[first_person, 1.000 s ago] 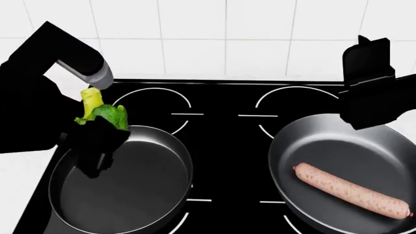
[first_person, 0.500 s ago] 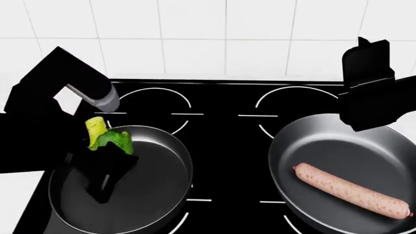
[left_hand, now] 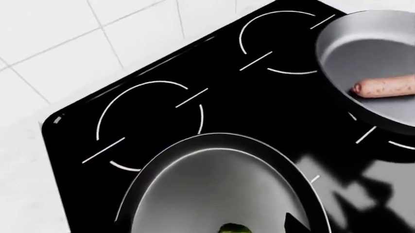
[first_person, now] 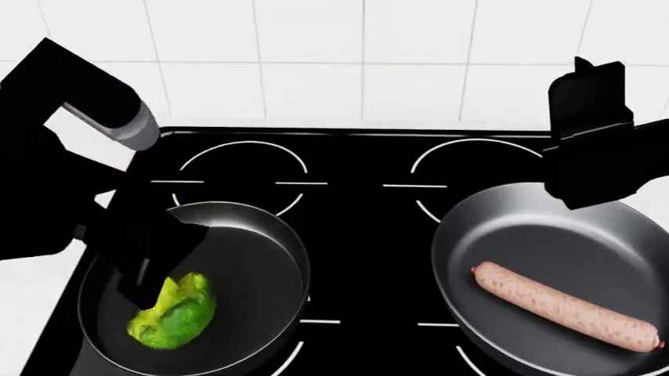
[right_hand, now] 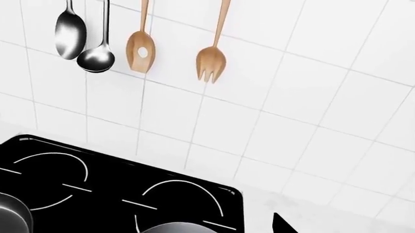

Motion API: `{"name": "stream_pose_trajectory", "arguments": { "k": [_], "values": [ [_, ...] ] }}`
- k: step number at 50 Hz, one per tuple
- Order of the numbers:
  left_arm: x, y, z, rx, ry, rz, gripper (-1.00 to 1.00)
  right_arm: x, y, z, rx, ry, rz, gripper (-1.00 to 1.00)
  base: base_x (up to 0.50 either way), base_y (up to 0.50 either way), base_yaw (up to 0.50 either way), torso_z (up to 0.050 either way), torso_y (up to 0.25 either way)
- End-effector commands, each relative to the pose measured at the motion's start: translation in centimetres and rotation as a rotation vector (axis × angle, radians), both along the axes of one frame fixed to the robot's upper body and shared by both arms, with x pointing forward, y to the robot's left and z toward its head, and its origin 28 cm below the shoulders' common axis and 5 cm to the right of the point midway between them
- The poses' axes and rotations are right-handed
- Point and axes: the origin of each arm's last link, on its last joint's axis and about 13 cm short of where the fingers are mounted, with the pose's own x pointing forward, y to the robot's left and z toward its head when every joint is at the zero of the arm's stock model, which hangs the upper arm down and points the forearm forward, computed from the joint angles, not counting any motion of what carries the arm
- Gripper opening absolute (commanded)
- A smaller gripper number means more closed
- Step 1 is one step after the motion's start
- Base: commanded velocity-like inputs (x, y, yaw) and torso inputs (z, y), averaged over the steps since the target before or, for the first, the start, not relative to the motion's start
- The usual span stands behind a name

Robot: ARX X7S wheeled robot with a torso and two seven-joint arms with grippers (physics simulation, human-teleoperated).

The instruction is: Place both pans onto different burners. Then place the broccoli and the sausage on different pans.

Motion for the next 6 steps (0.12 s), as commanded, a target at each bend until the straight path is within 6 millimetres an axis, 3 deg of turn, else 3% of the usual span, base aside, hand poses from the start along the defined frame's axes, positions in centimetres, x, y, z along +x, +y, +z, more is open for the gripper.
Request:
{"name": "stream_pose_trajectory", "arguments": {
  "k": [1, 6],
  "values": [
    [-1.00, 0.75, 1.75, -0.054, -0.078, 0.000, 1.00, 0.25, 0.55, 0.11, -0.014, -0.009, 0.045, 1.00, 0.00, 0.00, 0.00, 0.000, 0.000],
    [-1.60, 1.09, 1.99, -0.060, -0.086, -0.001, 1.00, 0.30, 0.61, 0.09, -0.017, -0.007, 0.046, 1.00, 0.00, 0.00, 0.00, 0.000, 0.000]
  ]
}}
